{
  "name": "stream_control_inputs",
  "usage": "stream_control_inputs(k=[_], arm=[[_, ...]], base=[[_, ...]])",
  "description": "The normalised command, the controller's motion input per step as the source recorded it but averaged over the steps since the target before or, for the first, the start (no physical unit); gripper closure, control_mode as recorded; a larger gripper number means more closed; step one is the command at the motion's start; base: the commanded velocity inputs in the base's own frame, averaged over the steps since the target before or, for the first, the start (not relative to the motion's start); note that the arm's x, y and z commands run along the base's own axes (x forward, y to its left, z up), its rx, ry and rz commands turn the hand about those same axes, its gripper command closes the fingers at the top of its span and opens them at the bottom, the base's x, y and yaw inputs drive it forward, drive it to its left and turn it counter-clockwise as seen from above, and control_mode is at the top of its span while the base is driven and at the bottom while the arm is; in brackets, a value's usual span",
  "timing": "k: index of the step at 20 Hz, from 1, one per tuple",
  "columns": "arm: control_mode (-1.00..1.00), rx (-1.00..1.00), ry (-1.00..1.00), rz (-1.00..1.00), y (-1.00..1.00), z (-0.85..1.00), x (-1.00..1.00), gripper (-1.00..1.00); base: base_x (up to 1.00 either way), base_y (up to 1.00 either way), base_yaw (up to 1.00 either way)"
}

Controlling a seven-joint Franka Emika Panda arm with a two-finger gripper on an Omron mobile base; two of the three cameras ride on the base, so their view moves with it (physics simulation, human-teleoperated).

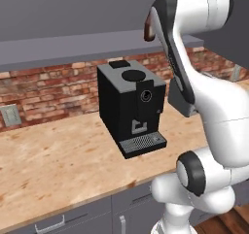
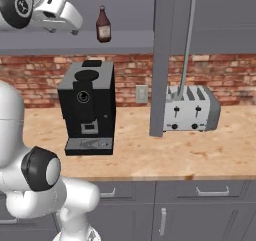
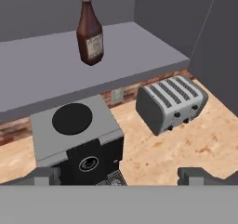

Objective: Move the ketchup and ketchup from the cabinet to the dining counter.

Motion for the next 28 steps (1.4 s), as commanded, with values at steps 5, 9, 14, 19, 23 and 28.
stream_control_inputs(k=[5,9,14,19,23,28], arm=[[-1.00,0.00,-0.04,-0.10,0.00,0.00,0.57,-1.00],[-1.00,-0.01,-0.08,-0.09,0.00,0.00,0.51,-1.00],[-1.00,-0.01,-0.09,-0.07,0.00,0.00,0.45,-1.00],[-1.00,-0.01,-0.07,-0.04,0.00,0.00,0.44,-1.00],[-1.00,-0.01,-0.04,-0.04,0.00,0.00,0.51,-1.00],[-1.00,0.00,0.00,-0.05,0.01,0.00,0.52,-1.00]], base=[[0.00,0.00,0.00],[0.00,0.00,0.00],[0.00,0.00,0.00],[0.00,0.00,0.00],[0.00,0.00,0.00],[0.00,0.00,0.00]])
